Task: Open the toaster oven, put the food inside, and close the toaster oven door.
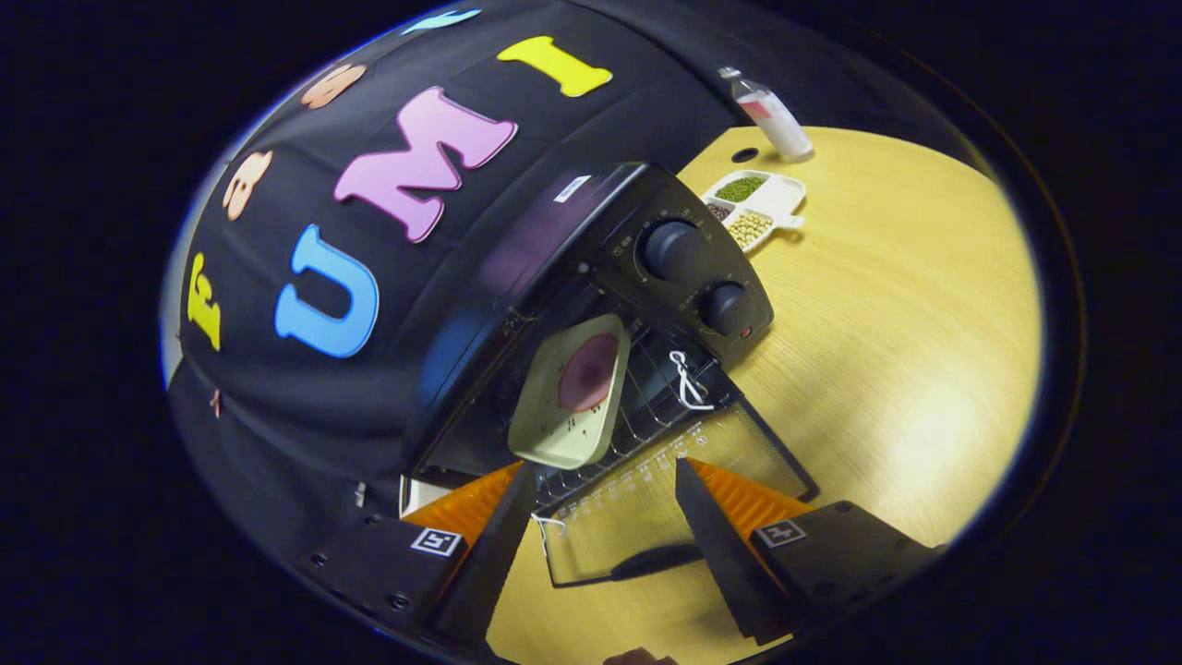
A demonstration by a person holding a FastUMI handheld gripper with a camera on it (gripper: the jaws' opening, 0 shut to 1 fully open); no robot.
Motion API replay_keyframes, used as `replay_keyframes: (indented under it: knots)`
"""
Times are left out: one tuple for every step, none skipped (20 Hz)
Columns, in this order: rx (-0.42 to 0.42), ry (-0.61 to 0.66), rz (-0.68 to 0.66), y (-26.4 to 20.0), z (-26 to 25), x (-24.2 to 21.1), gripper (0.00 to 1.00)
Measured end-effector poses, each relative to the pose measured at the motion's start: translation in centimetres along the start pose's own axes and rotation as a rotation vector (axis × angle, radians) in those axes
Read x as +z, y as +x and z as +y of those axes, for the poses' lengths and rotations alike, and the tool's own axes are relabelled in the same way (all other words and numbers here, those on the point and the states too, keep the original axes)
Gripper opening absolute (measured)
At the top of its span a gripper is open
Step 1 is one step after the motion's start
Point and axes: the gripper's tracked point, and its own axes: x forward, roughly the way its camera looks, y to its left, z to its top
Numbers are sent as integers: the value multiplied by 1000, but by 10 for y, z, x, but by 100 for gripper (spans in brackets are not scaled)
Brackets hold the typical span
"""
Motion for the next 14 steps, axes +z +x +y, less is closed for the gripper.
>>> replay_keyframes:
  knots:
    - [-9,-48,6,-7,-1,-2,99]
    - [-22,-102,17,-15,-3,-6,98]
    - [-35,-162,24,-23,-7,-9,99]
    - [-60,-227,34,-28,-12,-12,99]
    - [-87,-289,46,-32,-19,-17,99]
    - [-120,-344,62,-36,-27,-22,99]
    - [-140,-387,70,-39,-31,-26,99]
    - [-150,-420,73,-40,-33,-29,99]
    - [-159,-444,80,-43,-36,-36,99]
    - [-174,-460,90,-45,-39,-42,99]
    - [-191,-477,100,-46,-43,-47,99]
    - [-212,-495,110,-46,-48,-53,99]
    - [-231,-510,122,-46,-53,-58,99]
    - [-252,-520,136,-44,-57,-64,99]
